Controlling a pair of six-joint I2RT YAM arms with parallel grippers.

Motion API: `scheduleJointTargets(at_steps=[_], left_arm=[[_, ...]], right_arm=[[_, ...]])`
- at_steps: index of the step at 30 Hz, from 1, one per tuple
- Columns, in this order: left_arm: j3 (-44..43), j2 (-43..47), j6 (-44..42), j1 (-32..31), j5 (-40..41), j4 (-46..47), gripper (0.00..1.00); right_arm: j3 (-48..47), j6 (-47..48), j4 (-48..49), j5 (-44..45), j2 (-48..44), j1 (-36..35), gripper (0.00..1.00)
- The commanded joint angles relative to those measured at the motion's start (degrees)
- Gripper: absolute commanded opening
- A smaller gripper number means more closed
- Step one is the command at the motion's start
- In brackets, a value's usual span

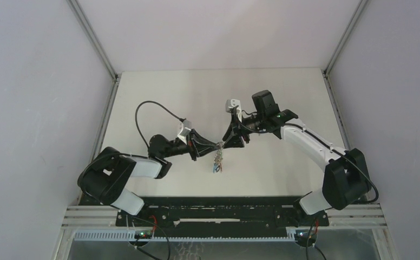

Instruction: Put the keys on the keyring

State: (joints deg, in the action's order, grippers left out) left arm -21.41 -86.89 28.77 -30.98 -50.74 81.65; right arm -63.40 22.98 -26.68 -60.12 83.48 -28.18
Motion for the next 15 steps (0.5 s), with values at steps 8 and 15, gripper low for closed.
scheduleJointTargets(at_steps=[8,15], left_arm=[[-0.5,2.1,-0.9,0.1,0.9,2.7,0.00],[-0.4,2.4,-0.8,0.1,1.3,2.7,0.00]], right_arm=[[-0.7,0.8,5.3,-8.6,2.9,0.1,0.31],[-0.7,2.5,3.7,-9.5,3.5,-0.2,0.17]])
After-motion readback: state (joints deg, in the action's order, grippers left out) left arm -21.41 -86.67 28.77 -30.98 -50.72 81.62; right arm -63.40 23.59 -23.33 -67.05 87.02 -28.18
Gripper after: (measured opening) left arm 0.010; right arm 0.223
